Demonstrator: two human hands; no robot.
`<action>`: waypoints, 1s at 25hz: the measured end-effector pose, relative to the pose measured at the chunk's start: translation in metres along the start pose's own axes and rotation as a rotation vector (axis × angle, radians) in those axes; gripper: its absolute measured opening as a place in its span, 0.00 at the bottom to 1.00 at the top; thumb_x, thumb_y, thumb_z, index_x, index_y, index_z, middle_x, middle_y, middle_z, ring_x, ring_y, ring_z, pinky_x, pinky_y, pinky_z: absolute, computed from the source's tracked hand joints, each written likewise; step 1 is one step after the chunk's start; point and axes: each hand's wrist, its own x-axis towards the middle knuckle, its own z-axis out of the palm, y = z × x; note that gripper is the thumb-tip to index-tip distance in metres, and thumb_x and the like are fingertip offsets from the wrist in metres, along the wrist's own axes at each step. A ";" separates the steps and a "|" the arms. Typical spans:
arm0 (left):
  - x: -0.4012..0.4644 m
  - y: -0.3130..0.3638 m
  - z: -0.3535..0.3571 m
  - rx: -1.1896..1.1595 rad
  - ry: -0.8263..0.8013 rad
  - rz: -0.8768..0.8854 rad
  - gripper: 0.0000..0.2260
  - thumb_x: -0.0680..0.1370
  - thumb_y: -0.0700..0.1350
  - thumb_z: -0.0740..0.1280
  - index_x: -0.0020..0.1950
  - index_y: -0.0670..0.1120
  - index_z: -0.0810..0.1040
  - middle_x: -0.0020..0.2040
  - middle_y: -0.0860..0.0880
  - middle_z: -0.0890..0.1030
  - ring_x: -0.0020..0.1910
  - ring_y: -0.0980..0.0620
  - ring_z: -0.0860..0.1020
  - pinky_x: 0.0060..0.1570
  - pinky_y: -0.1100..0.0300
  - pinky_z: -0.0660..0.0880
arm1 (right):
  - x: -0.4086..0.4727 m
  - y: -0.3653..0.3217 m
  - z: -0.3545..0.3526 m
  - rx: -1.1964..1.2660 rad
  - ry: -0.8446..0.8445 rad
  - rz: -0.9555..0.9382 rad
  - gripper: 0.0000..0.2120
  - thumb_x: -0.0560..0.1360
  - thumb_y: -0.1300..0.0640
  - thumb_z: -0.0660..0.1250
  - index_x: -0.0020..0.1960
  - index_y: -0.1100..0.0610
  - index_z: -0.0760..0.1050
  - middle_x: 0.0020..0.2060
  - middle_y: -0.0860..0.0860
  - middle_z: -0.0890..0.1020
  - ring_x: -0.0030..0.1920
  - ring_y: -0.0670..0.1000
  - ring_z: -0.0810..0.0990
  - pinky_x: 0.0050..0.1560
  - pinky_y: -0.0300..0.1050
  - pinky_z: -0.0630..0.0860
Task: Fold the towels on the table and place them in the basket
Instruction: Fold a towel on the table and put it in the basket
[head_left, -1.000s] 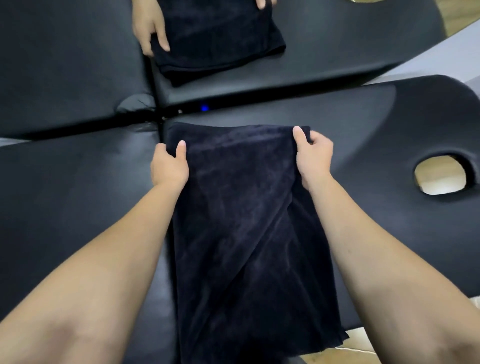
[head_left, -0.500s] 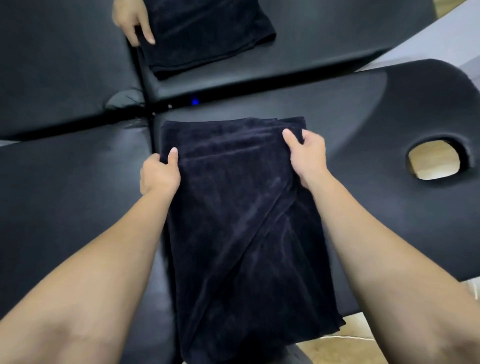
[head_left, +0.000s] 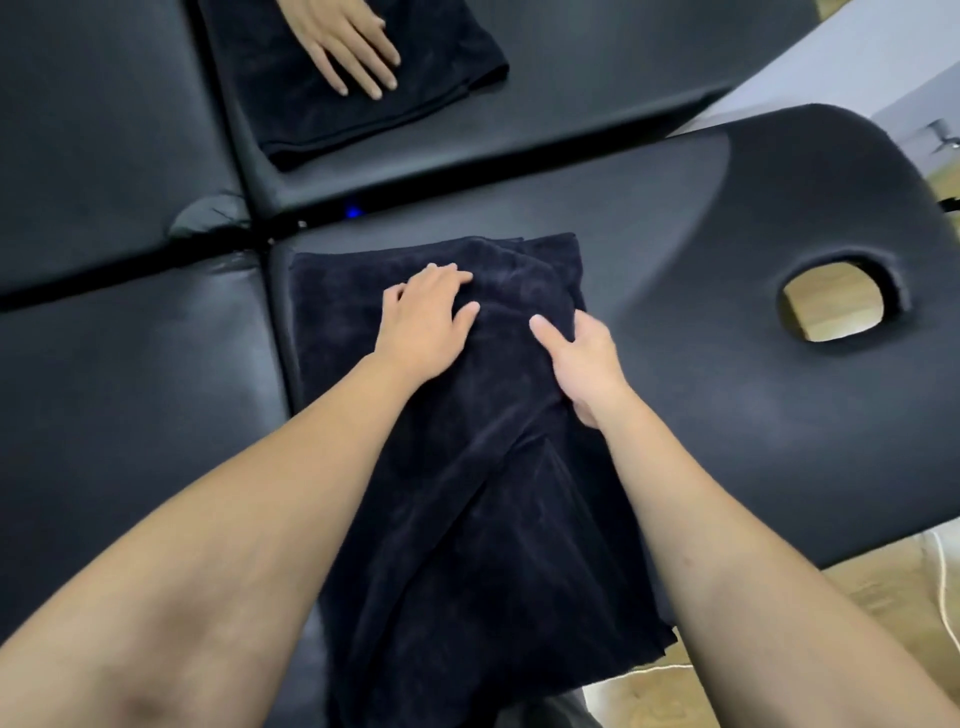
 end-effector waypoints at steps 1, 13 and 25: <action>0.006 0.002 0.000 0.000 -0.005 -0.003 0.20 0.84 0.55 0.58 0.76 0.52 0.67 0.79 0.52 0.65 0.80 0.51 0.57 0.75 0.47 0.53 | 0.004 -0.002 -0.005 0.025 0.074 -0.014 0.05 0.80 0.53 0.68 0.49 0.51 0.82 0.47 0.47 0.87 0.49 0.48 0.85 0.53 0.49 0.82; 0.085 0.048 -0.012 0.028 -0.163 -0.229 0.31 0.77 0.71 0.58 0.72 0.53 0.71 0.70 0.50 0.72 0.73 0.46 0.62 0.69 0.39 0.57 | 0.004 -0.007 -0.035 -0.016 -0.124 0.216 0.06 0.80 0.55 0.69 0.54 0.54 0.83 0.45 0.50 0.88 0.45 0.52 0.88 0.50 0.50 0.84; 0.115 0.074 -0.026 -0.678 -0.147 -0.046 0.16 0.75 0.33 0.69 0.44 0.53 0.69 0.38 0.54 0.79 0.32 0.55 0.75 0.36 0.61 0.73 | -0.016 0.019 -0.049 0.251 -0.238 0.323 0.12 0.79 0.52 0.71 0.60 0.56 0.81 0.53 0.53 0.87 0.55 0.55 0.86 0.63 0.57 0.79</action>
